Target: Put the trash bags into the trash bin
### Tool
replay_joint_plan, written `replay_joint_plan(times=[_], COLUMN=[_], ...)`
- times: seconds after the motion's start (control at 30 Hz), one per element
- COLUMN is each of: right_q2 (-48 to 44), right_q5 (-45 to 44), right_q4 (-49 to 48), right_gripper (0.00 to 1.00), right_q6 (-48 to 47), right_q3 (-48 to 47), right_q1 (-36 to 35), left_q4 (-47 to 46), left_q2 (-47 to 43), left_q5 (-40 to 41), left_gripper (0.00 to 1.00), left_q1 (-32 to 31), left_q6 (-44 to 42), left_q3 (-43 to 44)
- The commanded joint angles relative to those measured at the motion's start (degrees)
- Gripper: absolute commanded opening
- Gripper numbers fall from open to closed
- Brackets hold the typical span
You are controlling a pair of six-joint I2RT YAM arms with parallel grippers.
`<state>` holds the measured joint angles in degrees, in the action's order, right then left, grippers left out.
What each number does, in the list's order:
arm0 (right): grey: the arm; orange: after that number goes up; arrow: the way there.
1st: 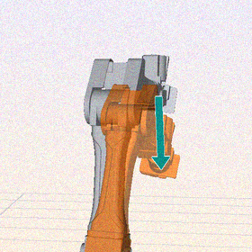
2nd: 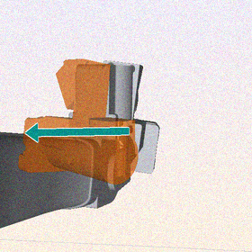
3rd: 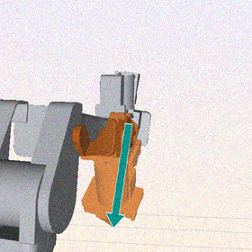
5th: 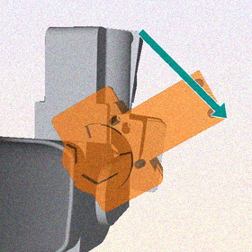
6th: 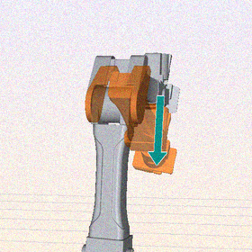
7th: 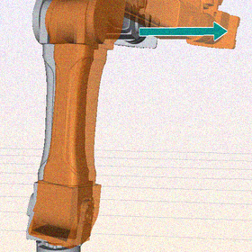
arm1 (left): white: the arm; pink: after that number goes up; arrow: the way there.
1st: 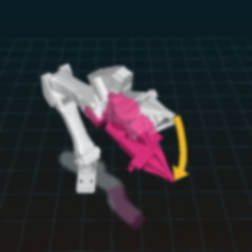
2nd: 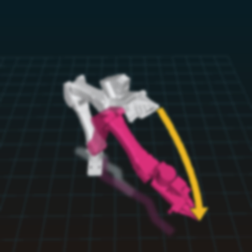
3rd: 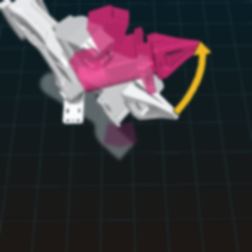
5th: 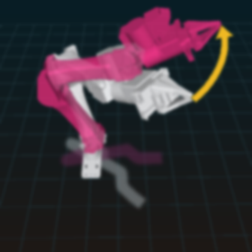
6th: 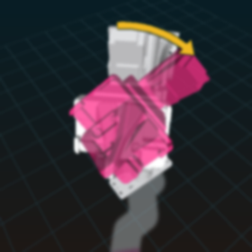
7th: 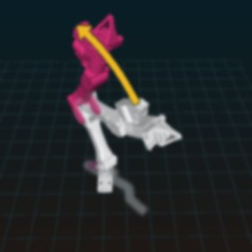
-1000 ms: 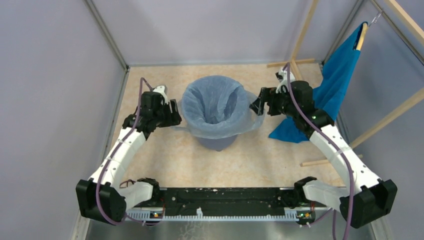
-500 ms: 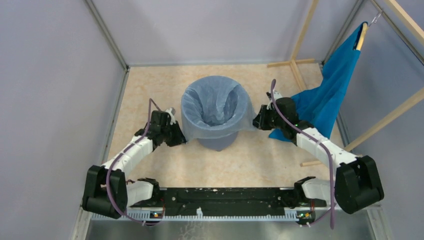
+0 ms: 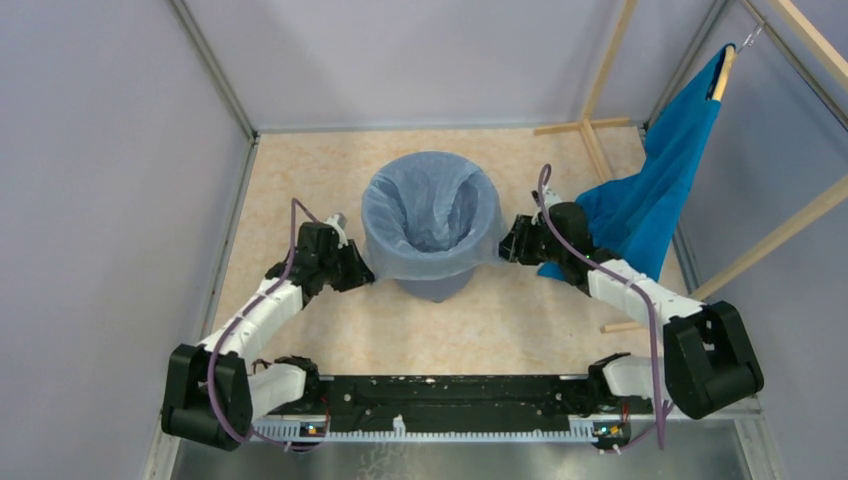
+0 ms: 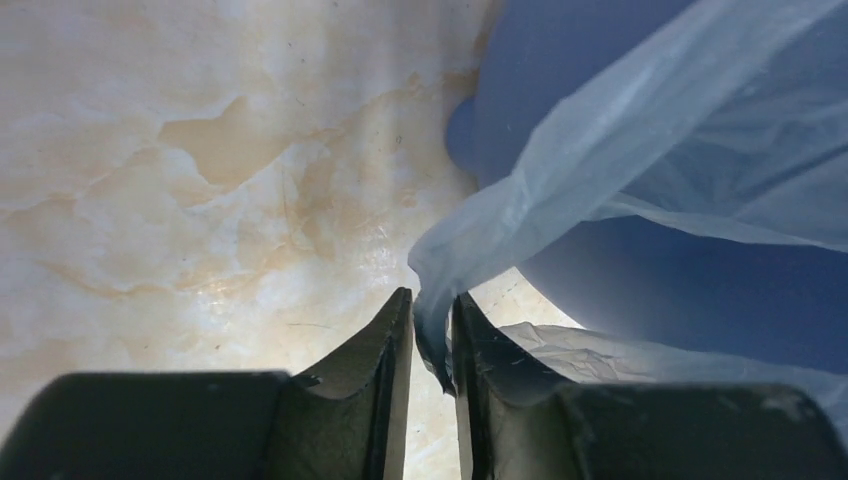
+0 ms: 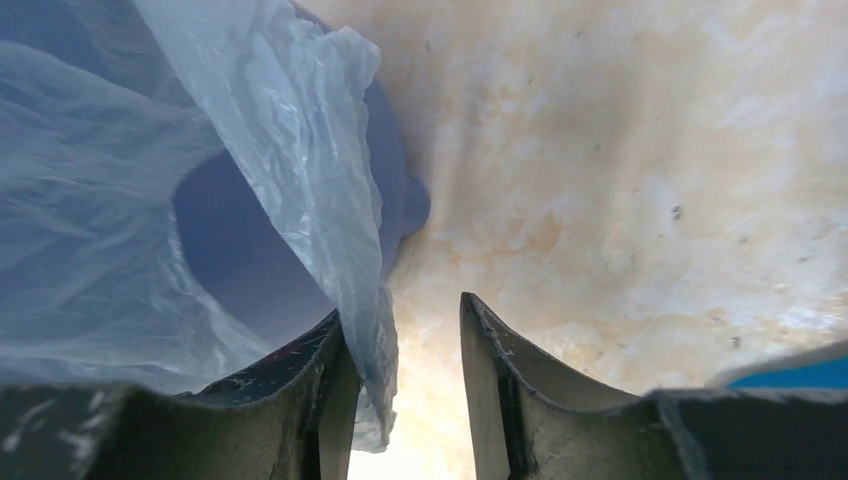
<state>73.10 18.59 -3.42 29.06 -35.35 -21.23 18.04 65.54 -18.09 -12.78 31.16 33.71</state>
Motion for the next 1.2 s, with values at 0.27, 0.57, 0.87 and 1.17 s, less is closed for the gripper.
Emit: replay_joint_plan(times=[0.27, 0.57, 0.87, 1.17], right_q2=[-10.65, -12.72, 8.85, 23.65], right_q5=[-22.28, -18.43, -24.85, -34.86], right_q4=[21.75, 20.42, 24.21, 27.63], right_gripper=[0.68, 0.95, 0.94, 0.4], right_q6=[-7.84, -16.01, -22.66, -18.96], right_q3=[-14.9, -33.67, -55.14, -58.64], right_q1=[0.05, -0.18, -24.01, -27.63], left_q4=[-0.29, 1.32, -0.87, -1.03], left_q2=[-2.72, -5.52, -4.2, -5.61], left_q5=[-1.03, 4.54, 2.21, 2.44], left_gripper=[0.46, 0.64, 0.64, 0.64], left_q1=[0.14, 0.2, 0.2, 0.21], left_q6=[0.68, 0.75, 1.27, 0.75], left_q3=[-0.23, 1.15, -0.57, -0.51])
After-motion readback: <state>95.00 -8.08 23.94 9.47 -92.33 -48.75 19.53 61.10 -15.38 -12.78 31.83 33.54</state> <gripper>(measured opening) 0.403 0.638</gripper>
